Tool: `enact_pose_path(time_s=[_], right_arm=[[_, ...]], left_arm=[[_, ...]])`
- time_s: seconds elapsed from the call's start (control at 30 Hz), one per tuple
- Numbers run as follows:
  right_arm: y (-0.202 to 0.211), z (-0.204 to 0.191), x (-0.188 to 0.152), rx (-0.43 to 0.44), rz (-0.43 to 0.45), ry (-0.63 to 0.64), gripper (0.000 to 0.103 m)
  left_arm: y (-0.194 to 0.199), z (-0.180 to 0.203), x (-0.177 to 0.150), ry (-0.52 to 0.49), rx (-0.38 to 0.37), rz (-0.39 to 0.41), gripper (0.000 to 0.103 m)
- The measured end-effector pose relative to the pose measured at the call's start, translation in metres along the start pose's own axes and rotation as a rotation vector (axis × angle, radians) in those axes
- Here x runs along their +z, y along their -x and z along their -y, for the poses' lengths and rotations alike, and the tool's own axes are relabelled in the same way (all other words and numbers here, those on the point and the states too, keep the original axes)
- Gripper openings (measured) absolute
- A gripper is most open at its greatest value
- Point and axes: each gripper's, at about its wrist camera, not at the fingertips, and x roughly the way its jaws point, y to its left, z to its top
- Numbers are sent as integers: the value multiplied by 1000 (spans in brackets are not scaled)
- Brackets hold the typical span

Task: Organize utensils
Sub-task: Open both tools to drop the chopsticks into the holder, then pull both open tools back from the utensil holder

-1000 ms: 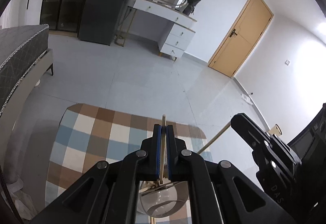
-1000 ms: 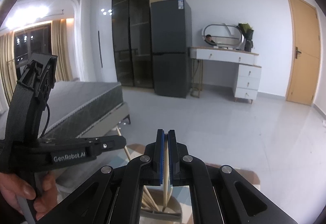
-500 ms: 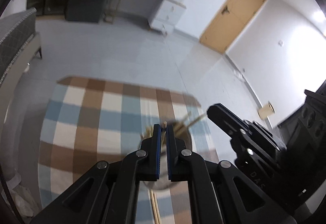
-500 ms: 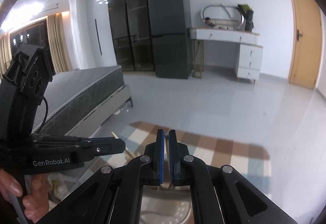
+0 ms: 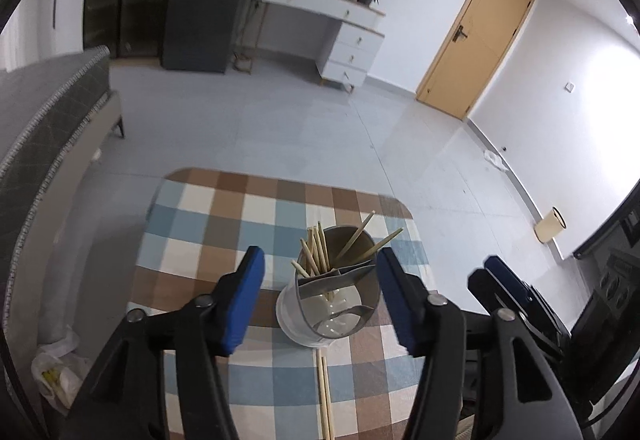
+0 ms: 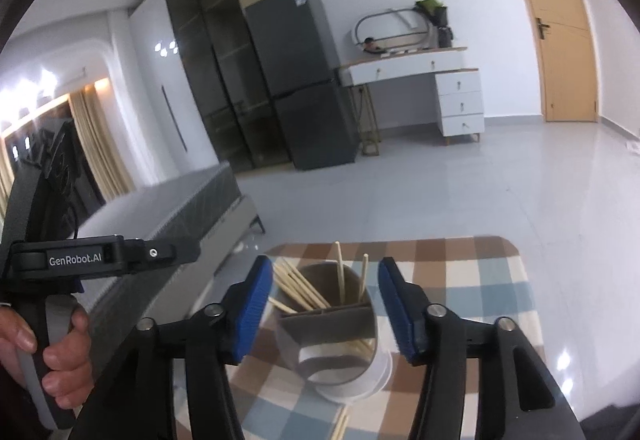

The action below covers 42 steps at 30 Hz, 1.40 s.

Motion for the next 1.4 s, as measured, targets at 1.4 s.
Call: enact_pose_path(time_s=[1.4], right_arm=[[124,-33,-130,-264,112,-15,103]], left_arm=[[39,12,-138,-207,289,308,96]])
